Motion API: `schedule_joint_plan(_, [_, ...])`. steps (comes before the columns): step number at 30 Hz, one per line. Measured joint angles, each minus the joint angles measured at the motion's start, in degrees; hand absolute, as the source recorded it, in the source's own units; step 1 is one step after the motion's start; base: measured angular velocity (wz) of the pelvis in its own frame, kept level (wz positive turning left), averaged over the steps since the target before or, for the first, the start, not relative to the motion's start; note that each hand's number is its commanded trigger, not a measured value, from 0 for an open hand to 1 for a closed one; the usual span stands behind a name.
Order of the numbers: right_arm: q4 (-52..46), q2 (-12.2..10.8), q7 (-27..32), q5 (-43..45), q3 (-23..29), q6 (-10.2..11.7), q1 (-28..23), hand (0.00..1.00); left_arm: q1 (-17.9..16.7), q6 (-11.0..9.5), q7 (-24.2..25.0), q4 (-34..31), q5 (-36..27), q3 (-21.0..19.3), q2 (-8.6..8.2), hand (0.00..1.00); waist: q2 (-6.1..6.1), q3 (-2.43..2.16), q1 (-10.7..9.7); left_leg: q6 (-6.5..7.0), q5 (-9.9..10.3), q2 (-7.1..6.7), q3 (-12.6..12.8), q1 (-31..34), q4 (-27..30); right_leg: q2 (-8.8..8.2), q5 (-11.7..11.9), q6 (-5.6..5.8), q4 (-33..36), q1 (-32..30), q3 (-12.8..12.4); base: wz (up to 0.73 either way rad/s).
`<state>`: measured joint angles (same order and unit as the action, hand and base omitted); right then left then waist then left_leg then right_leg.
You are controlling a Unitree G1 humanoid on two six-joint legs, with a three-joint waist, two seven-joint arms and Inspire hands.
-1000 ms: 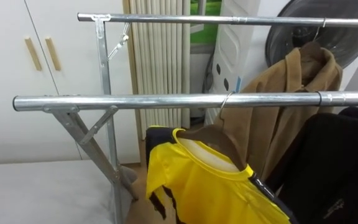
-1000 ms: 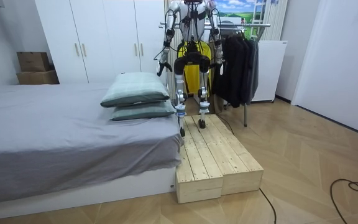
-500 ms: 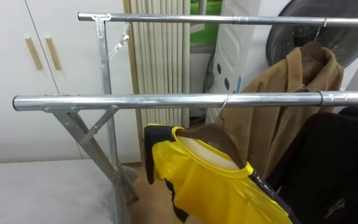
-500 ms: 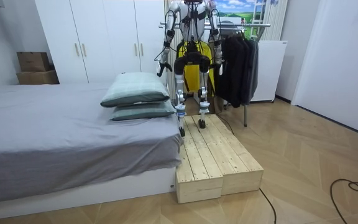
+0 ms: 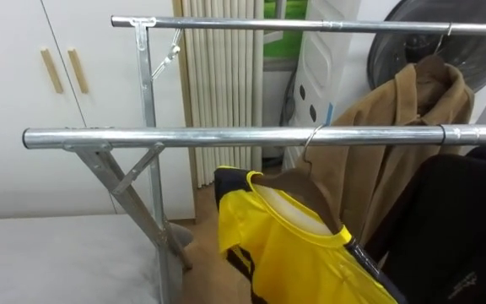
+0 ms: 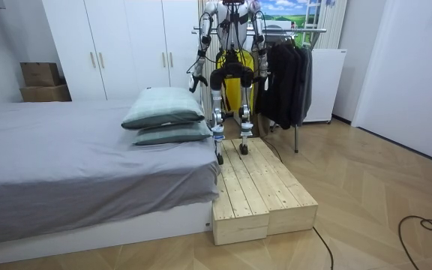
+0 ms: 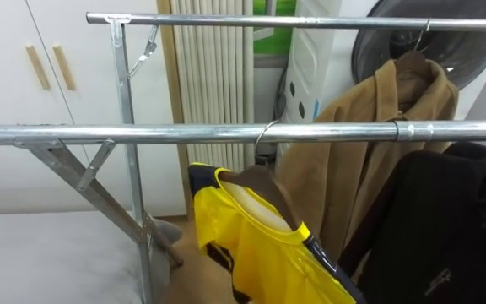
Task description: Hang clothes
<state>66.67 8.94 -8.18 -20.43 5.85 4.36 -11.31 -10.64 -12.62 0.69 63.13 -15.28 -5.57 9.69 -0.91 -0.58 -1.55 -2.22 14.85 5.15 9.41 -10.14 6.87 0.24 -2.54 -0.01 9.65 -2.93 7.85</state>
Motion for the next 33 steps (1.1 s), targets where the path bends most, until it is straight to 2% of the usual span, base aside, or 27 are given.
schedule_joint_plan(14, [-0.12, 0.15, 1.96, 5.82, -1.00, 0.43, 1.86, 0.00, -0.14, 0.03, 0.80, -0.05, 1.25, 0.07, 0.20, 0.00, -0.15, 0.11, 0.49, 0.00, 0.01, 0.06, 0.01, -0.43, 0.79, -0.14, -0.27, -0.05, 0.10, 0.58, 0.27, 0.00])
schedule_joint_plan(17, [-0.36, 0.26, 2.41, 8.81, -2.31, 0.66, 3.37, 0.00, -0.04, -0.22, 0.93, -0.25, 1.32, 0.17, -0.06, 0.00, -0.49, 0.14, 0.56, -0.06, 0.11, 0.12, -0.90, 0.48, 0.78, -0.31, -0.66, -0.15, 0.16, 0.39, 1.02, 0.16])
schedule_joint_plan(20, [-1.49, 0.31, 2.72, 11.43, -4.62, 0.67, 5.73, 0.00, 0.35, -0.96, 1.32, -1.49, 1.47, 1.43, -0.17, 0.00, -0.99, 0.13, 0.81, -0.07, 0.09, 0.11, -3.83, 3.83, 2.35, -1.24, -0.82, -0.40, 0.34, -0.82, 4.56, 0.51])
schedule_joint_plan(21, [-2.01, 0.31, 2.73, 13.06, -5.80, 0.70, 6.84, 0.00, 1.47, -1.12, 1.84, -1.61, 2.26, 1.94, -0.42, 0.00, -1.83, 0.01, 1.22, -0.16, 0.02, 0.11, -5.33, 5.67, 3.33, -1.88, -1.12, -0.63, 0.80, -1.45, 6.57, 0.88])
schedule_joint_plan(22, [-1.96, 0.30, 2.63, 14.72, -6.59, 0.76, 8.27, 0.00, 3.11, -1.15, 2.51, -1.74, 3.92, 1.93, -1.05, 0.00, -1.47, 0.74, 1.74, -0.40, -0.13, 0.09, -6.13, 7.30, 4.64, -2.38, -1.71, -0.57, 1.23, -1.51, 8.19, 1.00])
schedule_joint_plan(23, [-1.95, 0.28, 2.59, 15.52, -6.78, 0.79, 8.70, 0.00, 3.85, -1.14, 2.77, -1.73, 4.73, 1.92, -1.40, 0.00, -2.50, 0.70, 1.91, -0.71, -0.36, 0.08, -6.47, 8.36, 5.24, -2.66, -2.01, -0.65, 1.23, -1.49, 9.51, 1.25])
schedule_joint_plan(24, [-1.94, 0.18, 2.60, 17.23, -6.88, 0.84, 9.55, 0.00, 4.82, -1.14, 3.49, -2.38, 6.17, 1.99, -2.00, 0.00, -2.55, 0.62, 2.19, -1.25, -1.26, -0.01, -7.04, 10.42, 6.38, -3.45, -2.76, -0.92, 1.58, -1.48, 12.47, 1.37])
schedule_joint_plan(25, [-1.58, 0.11, 2.64, 18.26, -6.83, 0.89, 10.47, 0.00, 5.11, -1.16, 4.23, -3.44, 6.42, 2.41, -2.37, 0.00, -2.17, 0.67, 2.69, -1.61, -2.48, 0.01, -6.43, 11.74, 6.40, -4.26, -3.76, -1.15, 2.18, -1.42, 15.74, 1.41])
schedule_joint_plan(26, [-1.13, 0.11, 2.75, 18.30, -6.79, 0.90, 10.87, 0.00, 5.43, -1.00, 4.81, -3.40, 6.41, 2.48, -2.50, 0.00, -2.52, 0.52, 3.10, -1.90, -3.28, 0.05, -6.23, 12.17, 5.96, -4.38, -4.09, -1.33, 2.15, -1.19, 17.05, 1.41])
schedule_joint_plan(27, [0.32, 0.11, 3.05, 18.17, -6.75, 0.98, 11.90, 0.00, 5.48, 0.02, 5.51, -3.38, 6.50, 2.62, -2.50, 0.00, -2.21, 0.63, 3.61, -2.42, -5.40, 0.13, -6.40, 13.12, 4.23, -4.72, -4.72, -1.88, 1.92, -0.81, 20.58, 1.66])
schedule_joint_plan(28, [0.89, 0.16, 3.32, 17.94, -6.15, 0.98, 12.36, 0.00, 5.45, 1.75, 6.22, -3.41, 6.51, 2.61, -2.42, 0.00, -1.81, 0.69, 3.49, -2.72, -8.61, 0.09, -4.84, 13.98, 1.17, -5.23, -5.36, -2.34, 1.10, -0.35, 25.23, 1.78])
schedule_joint_plan(29, [0.91, 0.30, 3.42, 17.77, -5.66, 0.95, 12.31, 0.00, 5.47, 2.63, 6.42, -3.28, 6.51, 2.62, -2.46, 0.00, -1.31, 0.68, 3.36, -2.27, -9.60, 0.22, -1.75, 14.29, 0.28, -5.68, -5.59, -2.63, 0.58, -0.28, 28.36, 1.87])
schedule_joint_plan(30, [1.10, 0.53, 3.54, 16.76, -4.60, 0.51, 12.20, 0.00, 5.42, 4.05, 7.17, -2.58, 6.88, 2.46, -2.41, 0.00, -0.84, 1.34, 3.67, -0.36, -8.76, 1.47, 8.10, 15.64, 4.47, -6.59, -6.72, -3.37, 0.30, -0.06, 32.76, 1.70])
schedule_joint_plan(31, [1.73, 0.48, 3.43, 16.05, -4.13, -0.17, 12.00, 0.00, 4.27, 4.83, 7.69, -1.67, 7.52, 2.38, -1.94, 0.00, -0.33, 1.55, 3.79, 1.45, -6.71, 3.32, 16.16, 15.88, 10.79, -6.68, -7.87, -3.79, 0.37, 1.41, 36.22, 1.59])
schedule_joint_plan(32, [1.95, 0.53, 3.30, 15.97, -3.64, -0.46, 11.84, 0.00, 3.49, 5.34, 7.86, -1.01, 7.61, 2.38, -1.77, 0.00, -0.25, 1.58, 3.69, 1.94, -5.59, 4.25, 18.59, 15.83, 14.22, -6.63, -8.53, -3.80, 0.46, 2.23, 38.01, 1.51])
schedule_joint_plan(33, [1.91, 0.59, 3.20, 15.98, -2.22, -1.25, 11.42, 0.00, 1.99, 6.31, 7.88, -0.16, 7.27, 2.05, -1.70, 0.00, -0.27, 1.59, 3.64, 2.29, -3.56, 5.97, 21.44, 15.35, 20.36, -6.56, -9.94, -3.95, 1.35, 3.44, 41.34, 1.52])
